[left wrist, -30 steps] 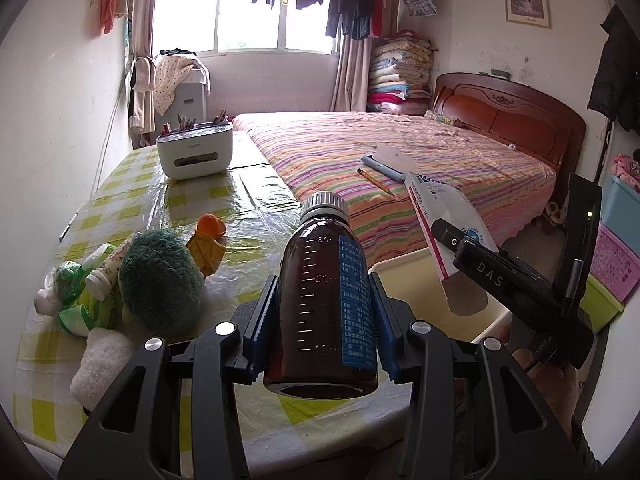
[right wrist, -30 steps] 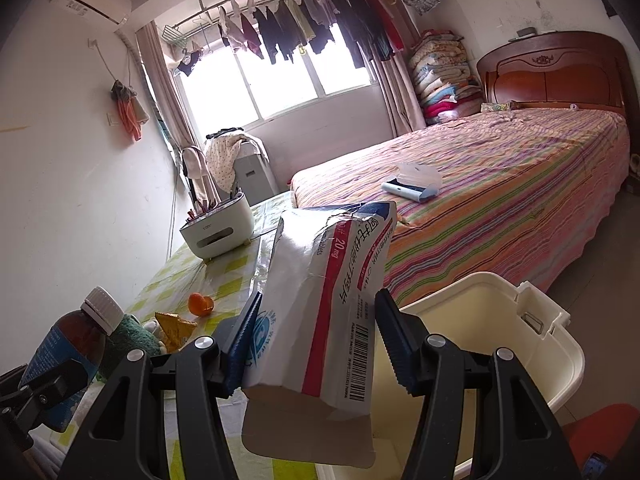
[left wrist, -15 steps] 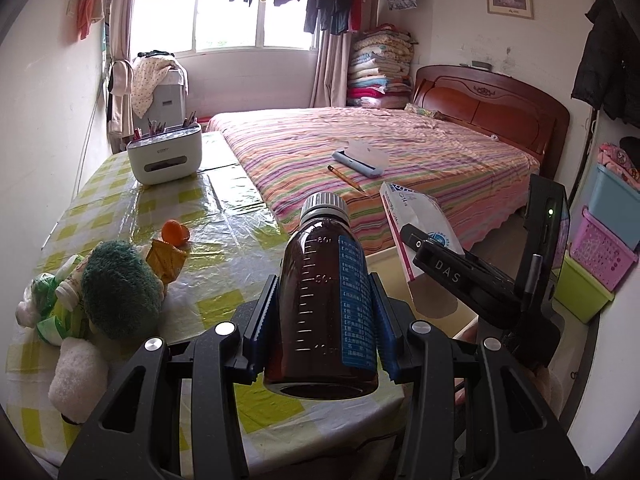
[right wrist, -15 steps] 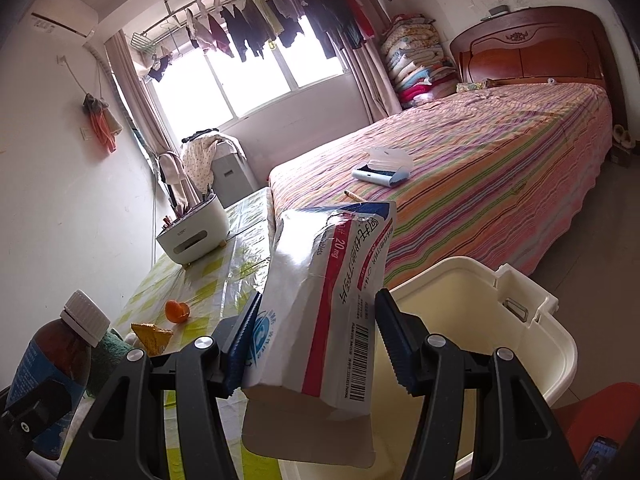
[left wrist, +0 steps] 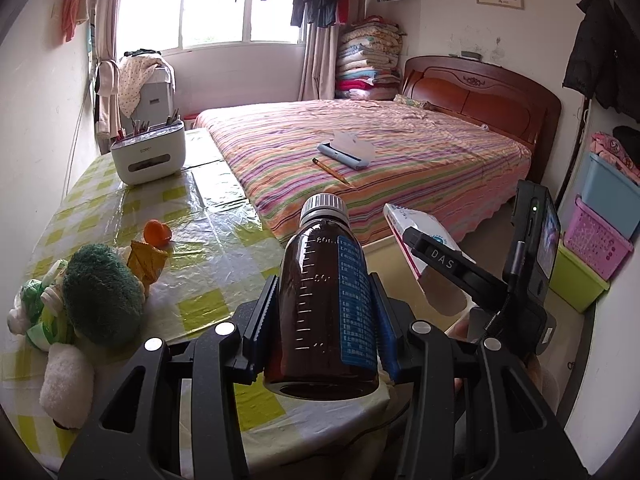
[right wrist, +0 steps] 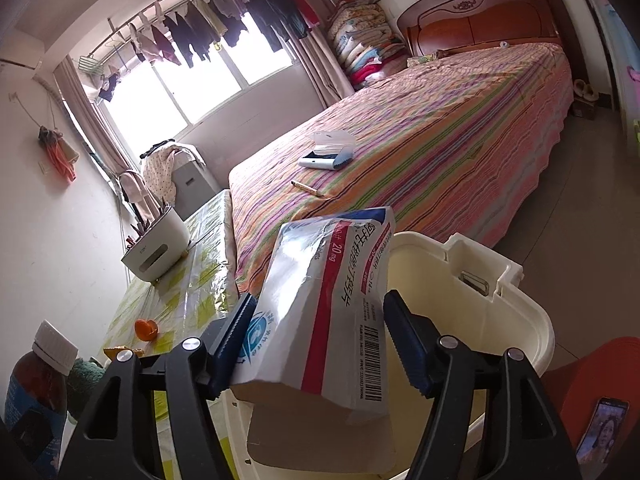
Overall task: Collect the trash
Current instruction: 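Carry the white box into the cream basket and open the right tool while the left tool lifts the bottle, then lower the brown bottle into the cream basket and open the left tool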
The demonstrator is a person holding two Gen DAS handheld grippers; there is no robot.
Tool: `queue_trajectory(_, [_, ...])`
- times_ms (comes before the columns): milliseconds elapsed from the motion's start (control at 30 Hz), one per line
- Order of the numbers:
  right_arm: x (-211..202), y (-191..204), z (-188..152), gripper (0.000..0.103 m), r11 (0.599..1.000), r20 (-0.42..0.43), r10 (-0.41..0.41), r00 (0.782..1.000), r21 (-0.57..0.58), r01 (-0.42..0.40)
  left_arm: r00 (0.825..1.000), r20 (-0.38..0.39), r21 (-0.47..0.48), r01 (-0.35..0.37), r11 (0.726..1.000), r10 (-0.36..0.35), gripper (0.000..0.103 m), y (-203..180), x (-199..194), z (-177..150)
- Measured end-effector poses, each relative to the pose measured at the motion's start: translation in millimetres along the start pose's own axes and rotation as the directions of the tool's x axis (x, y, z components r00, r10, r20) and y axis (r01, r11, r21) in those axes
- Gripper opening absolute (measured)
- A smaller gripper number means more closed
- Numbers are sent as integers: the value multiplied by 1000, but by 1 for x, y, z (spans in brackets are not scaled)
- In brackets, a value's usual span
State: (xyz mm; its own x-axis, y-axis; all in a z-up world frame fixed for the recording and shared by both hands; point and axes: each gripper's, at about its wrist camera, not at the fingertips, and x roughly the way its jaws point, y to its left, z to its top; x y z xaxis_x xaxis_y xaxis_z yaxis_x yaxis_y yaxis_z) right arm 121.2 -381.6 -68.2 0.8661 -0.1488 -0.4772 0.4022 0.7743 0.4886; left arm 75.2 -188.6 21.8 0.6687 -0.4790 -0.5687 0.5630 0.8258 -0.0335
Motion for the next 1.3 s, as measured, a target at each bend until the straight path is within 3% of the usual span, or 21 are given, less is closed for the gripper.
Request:
queue_trajectory(100, [-3,-7,1,75,999,12,1,1000,33,-2,1000,-8,13,3,1000,-3,42,-6,6,2])
queue_trajectory(467, [-38,-37,12,76,983,185,-51,981,182,17,993,-101,31,63,998,-60,42,-25,45,9])
queue_trajectory(667, [-44,-45,13,76,977,208,-58,977,212,13,981,-171,23,94,995,-89,42,-31,73,11])
queue_trajectory(1200, [-52,-49,14,76,973,241,-57,969,232,0,959,-278,55,81,995,-63,44,-55,135,27])
queue_trajectory(1233, [-52,-50,14,76,973,239,-56,969,233,-1,961,-271,55,72,996,-55,50,-56,136,28])
queue_trajectory(1267, [-52,-50,13,76,972,237,-55,970,234,-2,963,-264,58,68,996,-50,65,-57,135,29])
queue_trajectory(1300, [-52,-51,13,76,972,234,-54,971,234,-2,966,-256,62,61,996,-43,74,-58,134,30])
